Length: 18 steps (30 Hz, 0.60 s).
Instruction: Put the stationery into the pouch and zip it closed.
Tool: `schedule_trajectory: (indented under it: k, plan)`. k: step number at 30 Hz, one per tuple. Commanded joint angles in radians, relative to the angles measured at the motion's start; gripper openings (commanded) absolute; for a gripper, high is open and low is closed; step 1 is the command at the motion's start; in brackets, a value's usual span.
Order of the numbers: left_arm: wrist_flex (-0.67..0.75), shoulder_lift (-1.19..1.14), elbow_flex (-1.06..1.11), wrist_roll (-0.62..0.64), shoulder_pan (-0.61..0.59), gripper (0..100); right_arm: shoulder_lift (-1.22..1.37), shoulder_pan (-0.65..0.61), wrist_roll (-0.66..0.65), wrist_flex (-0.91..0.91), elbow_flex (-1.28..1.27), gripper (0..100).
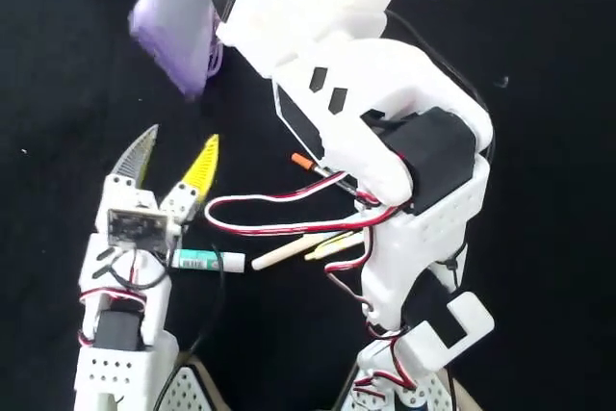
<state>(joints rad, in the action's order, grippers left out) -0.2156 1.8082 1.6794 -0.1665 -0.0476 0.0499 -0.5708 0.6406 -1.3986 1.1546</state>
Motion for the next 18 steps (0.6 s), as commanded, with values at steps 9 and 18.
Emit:
schedule_trajectory:
  k: [9,18]
  plan:
    - [-0.117,0.015,0.019,0.265,-0.265,27,-0.053,0.04,-0.147,-0.066,0.021,1.6]
    - [-0.288,0.015,-0.036,0.354,-0.432,27,-0.053,0.137,-0.269,-0.066,-0.229,1.6]
